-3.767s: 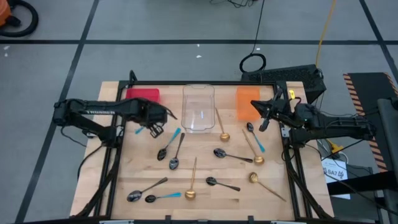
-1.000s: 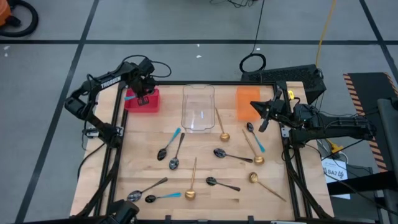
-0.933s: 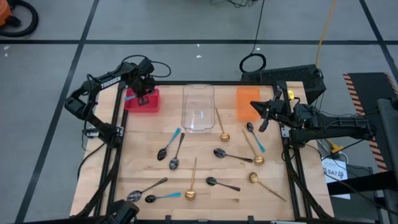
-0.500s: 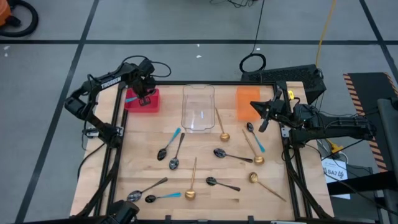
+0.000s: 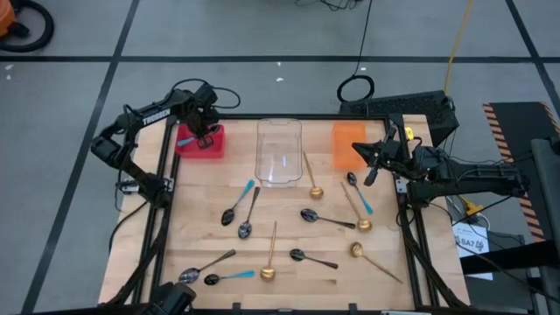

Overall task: Sort silverware by color (type)
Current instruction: Put the blue spoon into the red bin

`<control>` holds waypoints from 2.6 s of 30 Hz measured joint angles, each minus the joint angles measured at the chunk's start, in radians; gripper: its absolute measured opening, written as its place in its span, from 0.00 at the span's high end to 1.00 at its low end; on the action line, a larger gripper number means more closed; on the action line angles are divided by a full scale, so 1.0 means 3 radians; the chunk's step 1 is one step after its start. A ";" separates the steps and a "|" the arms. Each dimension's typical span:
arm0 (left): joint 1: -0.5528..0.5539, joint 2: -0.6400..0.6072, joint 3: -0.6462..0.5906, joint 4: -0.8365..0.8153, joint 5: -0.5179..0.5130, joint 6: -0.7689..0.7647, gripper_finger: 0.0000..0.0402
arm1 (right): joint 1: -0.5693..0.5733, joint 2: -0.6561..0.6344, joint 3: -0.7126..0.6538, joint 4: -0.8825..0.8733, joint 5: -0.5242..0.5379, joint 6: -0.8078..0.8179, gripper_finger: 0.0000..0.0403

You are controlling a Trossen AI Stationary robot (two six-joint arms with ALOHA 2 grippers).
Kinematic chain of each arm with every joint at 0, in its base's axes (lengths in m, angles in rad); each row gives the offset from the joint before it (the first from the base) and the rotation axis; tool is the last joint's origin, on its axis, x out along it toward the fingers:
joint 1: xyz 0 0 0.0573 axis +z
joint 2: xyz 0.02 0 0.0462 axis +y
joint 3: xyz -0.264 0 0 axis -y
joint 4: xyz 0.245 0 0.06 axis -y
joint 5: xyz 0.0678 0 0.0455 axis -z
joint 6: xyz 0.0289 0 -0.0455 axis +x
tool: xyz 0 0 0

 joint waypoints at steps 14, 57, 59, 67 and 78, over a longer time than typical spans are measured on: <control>-0.0001 0.0000 -0.0355 0.0275 -0.0029 0.0011 0.94 | 0.0001 0.0000 0.0001 0.0001 0.0000 0.0000 0.97; -0.0001 0.0001 -0.0402 0.0413 -0.0060 0.0424 0.94 | 0.0001 0.0000 0.0000 0.0002 0.0000 0.0001 0.97; 0.0000 0.0001 -0.0404 0.0412 -0.0060 0.0425 0.94 | 0.0001 0.0000 0.0000 0.0002 0.0000 0.0001 0.97; -0.0001 0.0001 -0.0404 0.0412 -0.0058 0.0350 0.94 | 0.0001 0.0000 0.0000 0.0001 0.0000 0.0001 0.97; -0.0001 0.0001 -0.0404 0.0412 -0.0016 0.0348 0.94 | 0.0001 0.0000 0.0000 0.0001 0.0000 0.0001 0.97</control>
